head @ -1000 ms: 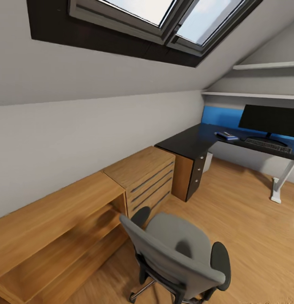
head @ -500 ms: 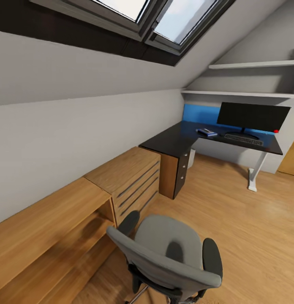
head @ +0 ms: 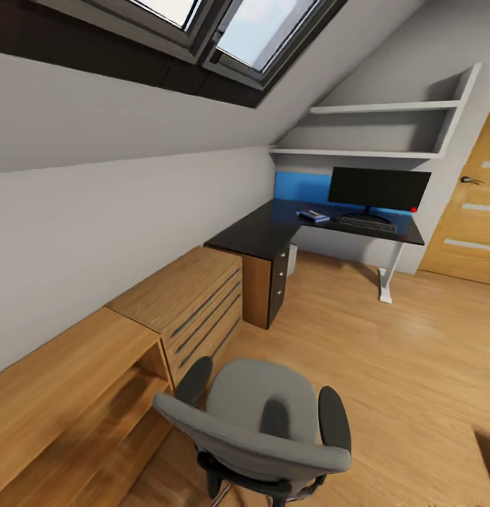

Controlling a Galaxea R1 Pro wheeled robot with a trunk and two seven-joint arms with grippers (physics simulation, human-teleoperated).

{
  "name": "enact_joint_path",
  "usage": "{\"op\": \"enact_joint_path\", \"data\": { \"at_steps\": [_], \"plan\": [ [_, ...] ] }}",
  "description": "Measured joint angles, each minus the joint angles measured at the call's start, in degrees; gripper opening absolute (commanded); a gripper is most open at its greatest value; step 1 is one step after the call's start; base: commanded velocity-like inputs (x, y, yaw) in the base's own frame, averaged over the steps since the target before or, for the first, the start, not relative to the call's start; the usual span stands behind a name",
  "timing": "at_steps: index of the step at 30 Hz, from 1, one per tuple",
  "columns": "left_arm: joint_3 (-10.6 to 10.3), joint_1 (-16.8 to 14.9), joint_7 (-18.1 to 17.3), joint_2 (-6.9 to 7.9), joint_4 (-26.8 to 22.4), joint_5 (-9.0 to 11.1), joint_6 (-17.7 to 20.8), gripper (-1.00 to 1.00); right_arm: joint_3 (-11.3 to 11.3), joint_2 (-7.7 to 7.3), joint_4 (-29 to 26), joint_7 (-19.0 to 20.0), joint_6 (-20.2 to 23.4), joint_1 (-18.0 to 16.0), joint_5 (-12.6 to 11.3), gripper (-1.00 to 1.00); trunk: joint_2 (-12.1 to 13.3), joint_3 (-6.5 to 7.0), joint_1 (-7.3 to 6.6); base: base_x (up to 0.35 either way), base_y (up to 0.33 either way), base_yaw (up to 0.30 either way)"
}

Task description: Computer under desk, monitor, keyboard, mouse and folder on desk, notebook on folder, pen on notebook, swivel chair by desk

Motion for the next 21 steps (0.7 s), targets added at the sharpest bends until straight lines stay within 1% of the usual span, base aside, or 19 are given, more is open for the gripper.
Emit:
{"op": "enact_joint_path", "data": {
  "at_steps": [4, 11, 17, 21],
  "plan": [
    [0.00, 0.00, -0.01, 0.00, 0.00, -0.01, 0.01, 1.00, 0.00, 0.00, 0.00, -0.01, -0.01, 0.00, 0.01, 1.00, 0.00, -0.10, 0.00, 0.156, 0.105, -0.286],
    [0.01, 0.00, -0.01, -0.02, 0.00, 0.00, 0.12, 1.00, 0.01, 0.00, 0.00, -0.01, -0.01, 0.00, 0.02, 1.00, 0.00, -0.27, 0.02, 0.044, 0.033, -0.286],
    [0.00, 0.00, 0.00, 0.00, 0.00, 0.00, 0.56, 1.00, -0.01, 0.00, 0.00, 0.00, 0.00, 0.00, 0.01, 1.00, 0.00, -0.41, 0.02, 0.006, 0.192, -0.286],
    [0.00, 0.00, 0.00, -0.01, 0.00, 0.00, 0.61, 1.00, 0.00, 0.00, 0.00, 0.00, -0.01, 0.00, 0.02, 1.00, 0.00, -0.50, 0.02, 0.001, 0.106, -0.286]
  ]
}}
